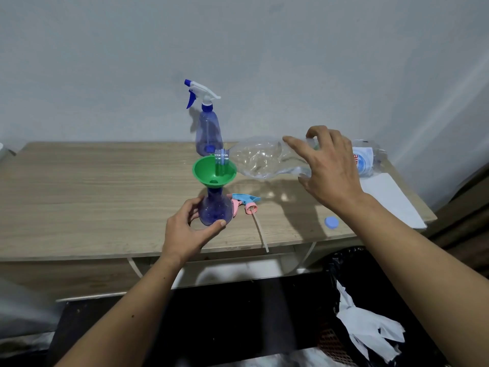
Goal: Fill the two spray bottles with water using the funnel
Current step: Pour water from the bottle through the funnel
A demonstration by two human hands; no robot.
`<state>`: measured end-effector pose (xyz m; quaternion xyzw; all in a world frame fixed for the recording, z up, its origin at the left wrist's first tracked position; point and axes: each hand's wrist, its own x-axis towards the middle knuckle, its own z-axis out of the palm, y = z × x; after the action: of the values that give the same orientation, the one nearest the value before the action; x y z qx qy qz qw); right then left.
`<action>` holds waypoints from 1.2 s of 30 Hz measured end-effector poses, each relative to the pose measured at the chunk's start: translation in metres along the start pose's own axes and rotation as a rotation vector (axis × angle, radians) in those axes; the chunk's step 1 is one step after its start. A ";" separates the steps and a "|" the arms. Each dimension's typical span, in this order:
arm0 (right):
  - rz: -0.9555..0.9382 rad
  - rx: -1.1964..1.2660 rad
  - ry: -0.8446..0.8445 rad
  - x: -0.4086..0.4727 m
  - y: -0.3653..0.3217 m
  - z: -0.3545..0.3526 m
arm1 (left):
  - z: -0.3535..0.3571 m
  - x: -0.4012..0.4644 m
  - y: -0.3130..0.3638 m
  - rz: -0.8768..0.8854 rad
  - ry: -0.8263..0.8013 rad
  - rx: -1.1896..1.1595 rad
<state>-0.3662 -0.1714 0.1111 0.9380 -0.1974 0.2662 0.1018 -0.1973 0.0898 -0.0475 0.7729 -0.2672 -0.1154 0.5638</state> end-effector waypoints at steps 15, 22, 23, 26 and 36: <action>0.009 -0.025 0.025 0.003 0.008 -0.003 | -0.001 -0.001 0.001 -0.009 -0.013 -0.007; 0.017 -0.055 0.038 0.001 0.012 -0.005 | 0.001 0.000 -0.001 -0.007 0.001 -0.010; 0.015 -0.060 0.040 0.000 0.012 -0.006 | 0.001 0.000 -0.001 -0.008 0.000 -0.012; 0.018 -0.064 0.042 -0.001 0.012 -0.006 | 0.001 0.000 0.000 -0.007 -0.004 -0.019; 0.027 -0.057 0.063 -0.002 0.012 -0.005 | 0.002 -0.001 0.001 -0.004 -0.004 -0.016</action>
<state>-0.3755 -0.1801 0.1149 0.9232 -0.2141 0.2910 0.1310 -0.1989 0.0886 -0.0474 0.7686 -0.2656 -0.1203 0.5694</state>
